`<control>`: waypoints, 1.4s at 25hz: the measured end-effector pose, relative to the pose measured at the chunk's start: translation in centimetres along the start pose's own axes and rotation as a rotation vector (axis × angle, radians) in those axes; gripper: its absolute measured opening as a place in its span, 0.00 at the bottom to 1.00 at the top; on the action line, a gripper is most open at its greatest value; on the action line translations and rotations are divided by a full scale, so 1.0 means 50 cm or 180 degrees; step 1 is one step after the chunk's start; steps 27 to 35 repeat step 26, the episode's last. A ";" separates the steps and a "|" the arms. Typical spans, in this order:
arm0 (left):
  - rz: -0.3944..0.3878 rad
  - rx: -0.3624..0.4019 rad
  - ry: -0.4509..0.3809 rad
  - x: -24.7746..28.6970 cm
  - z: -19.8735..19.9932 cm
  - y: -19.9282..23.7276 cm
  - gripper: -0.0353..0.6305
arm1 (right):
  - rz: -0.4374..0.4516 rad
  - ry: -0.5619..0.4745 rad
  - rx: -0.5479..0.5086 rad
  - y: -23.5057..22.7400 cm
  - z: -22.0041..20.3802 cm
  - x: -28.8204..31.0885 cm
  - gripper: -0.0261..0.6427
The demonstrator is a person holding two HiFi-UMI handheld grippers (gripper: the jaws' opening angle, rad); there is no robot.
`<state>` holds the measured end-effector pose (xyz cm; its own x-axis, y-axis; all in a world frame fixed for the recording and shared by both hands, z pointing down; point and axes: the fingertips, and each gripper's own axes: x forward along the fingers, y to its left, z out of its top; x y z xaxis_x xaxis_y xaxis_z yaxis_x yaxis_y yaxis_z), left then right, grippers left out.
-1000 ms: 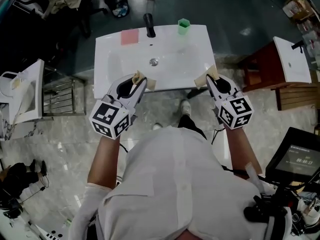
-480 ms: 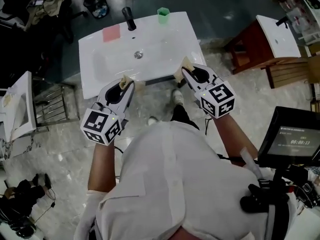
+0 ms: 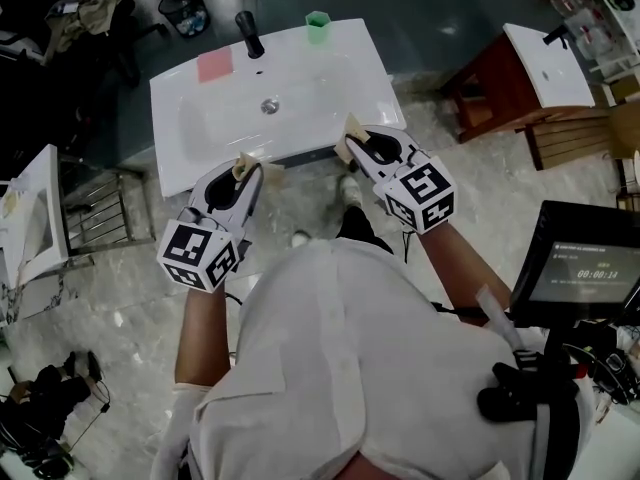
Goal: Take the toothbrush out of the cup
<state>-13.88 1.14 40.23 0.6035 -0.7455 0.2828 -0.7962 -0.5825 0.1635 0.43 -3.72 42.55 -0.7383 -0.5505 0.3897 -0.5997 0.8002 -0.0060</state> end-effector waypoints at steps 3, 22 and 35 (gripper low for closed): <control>0.0006 0.0000 -0.0004 0.000 -0.001 0.000 0.17 | 0.0035 0.0000 -0.0002 0.004 0.001 0.005 0.11; 0.0030 0.0015 -0.0014 0.012 0.005 -0.013 0.17 | -0.0076 -0.0029 0.0016 -0.028 -0.013 -0.033 0.11; 0.0013 -0.0018 -0.0002 0.019 0.005 -0.016 0.17 | -0.0103 -0.0003 0.0063 -0.036 -0.021 -0.043 0.11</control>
